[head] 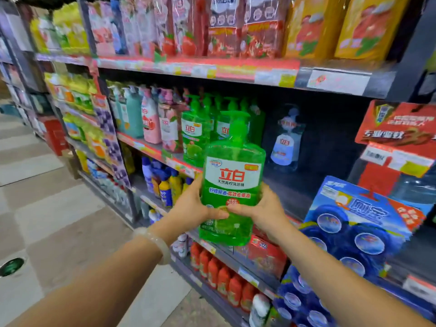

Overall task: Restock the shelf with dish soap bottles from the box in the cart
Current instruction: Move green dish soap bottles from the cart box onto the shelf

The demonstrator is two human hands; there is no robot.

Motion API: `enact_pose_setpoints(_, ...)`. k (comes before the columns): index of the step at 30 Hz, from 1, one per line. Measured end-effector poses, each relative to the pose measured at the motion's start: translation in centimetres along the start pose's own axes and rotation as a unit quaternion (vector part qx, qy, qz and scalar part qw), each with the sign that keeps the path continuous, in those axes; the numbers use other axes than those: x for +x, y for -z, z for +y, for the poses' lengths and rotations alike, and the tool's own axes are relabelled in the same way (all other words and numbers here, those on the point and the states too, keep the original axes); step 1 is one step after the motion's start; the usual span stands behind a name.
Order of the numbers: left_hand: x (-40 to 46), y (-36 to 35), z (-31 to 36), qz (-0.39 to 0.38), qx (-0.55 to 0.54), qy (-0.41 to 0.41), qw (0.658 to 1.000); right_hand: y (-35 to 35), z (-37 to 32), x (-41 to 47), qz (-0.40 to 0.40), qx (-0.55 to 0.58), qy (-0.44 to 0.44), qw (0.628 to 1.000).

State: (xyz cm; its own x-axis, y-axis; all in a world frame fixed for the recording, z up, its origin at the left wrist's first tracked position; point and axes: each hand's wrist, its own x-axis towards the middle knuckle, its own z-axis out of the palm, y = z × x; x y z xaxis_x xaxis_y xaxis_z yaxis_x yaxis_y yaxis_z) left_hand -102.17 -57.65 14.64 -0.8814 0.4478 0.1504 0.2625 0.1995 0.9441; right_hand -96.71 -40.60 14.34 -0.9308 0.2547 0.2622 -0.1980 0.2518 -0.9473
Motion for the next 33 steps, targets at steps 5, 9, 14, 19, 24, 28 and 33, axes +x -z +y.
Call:
enact_pose_setpoints(5, 9.8, 1.5, -2.0, -0.008, -0.009, -0.033, 0.999, -0.9, 2.4, 8.9, 0.04, -0.007, 0.016, 0.999)
enact_pose_setpoints(9, 16.3, 2.4, -3.5, -0.003, -0.005, -0.021, 1.0, -1.5, 4.0, 15.3, 0.059, -0.04, 0.031, 0.997)
enact_pose_setpoints(14, 22.7, 3.7, -5.1, -0.028, 0.008, -0.029, 0.999, -2.6, 5.9, 20.6, 0.084, -0.047, 0.022, 0.995)
enact_pose_setpoints(19, 26.8, 3.9, -7.3, -0.052, 0.012, -0.043, 0.998, -3.7, 8.0, 23.2, 0.114, -0.061, -0.001, 0.992)
enact_pose_setpoints(24, 28.8, 4.2, -8.9, -0.074, 0.021, -0.057, 0.995, -4.4, 9.2, 23.9, 0.155, -0.087, -0.038, 0.983)
enact_pose_setpoints(28, 29.5, 4.5, -9.4, -0.079, 0.028, -0.07, 0.994, -4.6, 9.0, 24.2, 0.163, -0.102, -0.051, 0.98)
enact_pose_setpoints(33, 29.3, 4.9, -9.6, -0.08, 0.044, -0.083, 0.992, -5.3, 9.1, 23.7, 0.194, -0.128, -0.06, 0.971)
